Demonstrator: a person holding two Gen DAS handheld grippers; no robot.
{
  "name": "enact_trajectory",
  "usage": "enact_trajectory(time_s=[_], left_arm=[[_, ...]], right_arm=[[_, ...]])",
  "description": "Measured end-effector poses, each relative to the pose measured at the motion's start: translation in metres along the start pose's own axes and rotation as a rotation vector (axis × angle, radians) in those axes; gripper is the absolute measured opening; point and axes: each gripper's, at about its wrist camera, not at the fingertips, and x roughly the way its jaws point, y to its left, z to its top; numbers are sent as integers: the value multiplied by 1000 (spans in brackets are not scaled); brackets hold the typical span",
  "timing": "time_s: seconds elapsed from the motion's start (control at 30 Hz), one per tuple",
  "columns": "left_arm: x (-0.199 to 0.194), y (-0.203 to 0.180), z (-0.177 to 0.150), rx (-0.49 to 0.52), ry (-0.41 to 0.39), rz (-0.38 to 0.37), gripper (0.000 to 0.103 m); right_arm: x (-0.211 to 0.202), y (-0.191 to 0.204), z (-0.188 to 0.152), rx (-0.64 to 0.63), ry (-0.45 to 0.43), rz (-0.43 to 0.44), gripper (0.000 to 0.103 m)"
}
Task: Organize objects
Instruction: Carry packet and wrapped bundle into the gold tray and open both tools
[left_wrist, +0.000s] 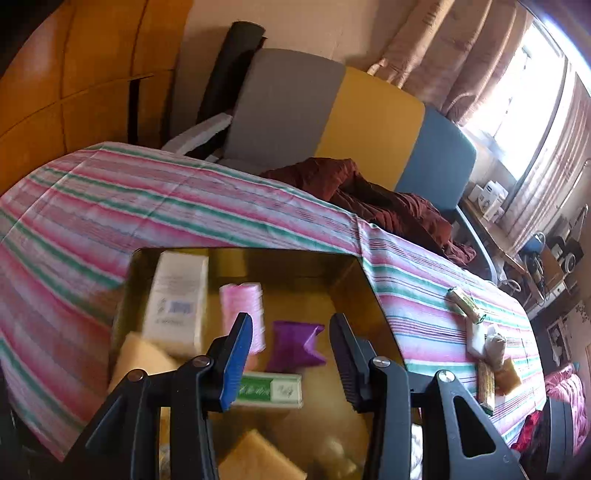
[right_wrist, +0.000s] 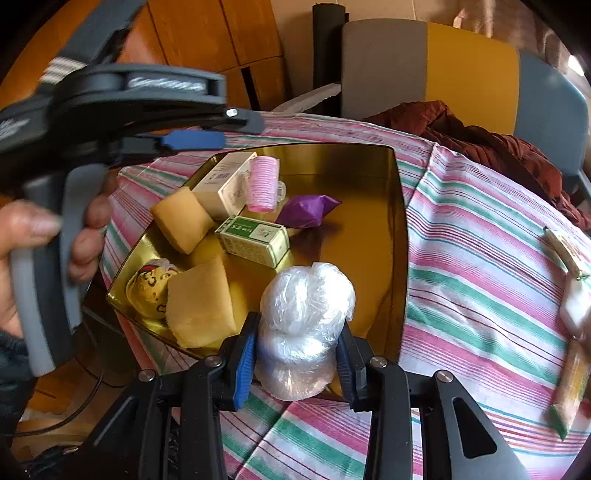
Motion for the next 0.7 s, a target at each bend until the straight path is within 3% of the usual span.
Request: enact_trajectory(time_s=[0.57,0.7], left_arm=[[-34,25,-54,-27,4,31,44],[-39,24,-60,-21,0,36,45]], right_arm=[[8,16,7,6,-3,46,42],[7,19,6,5,-5,51,55]])
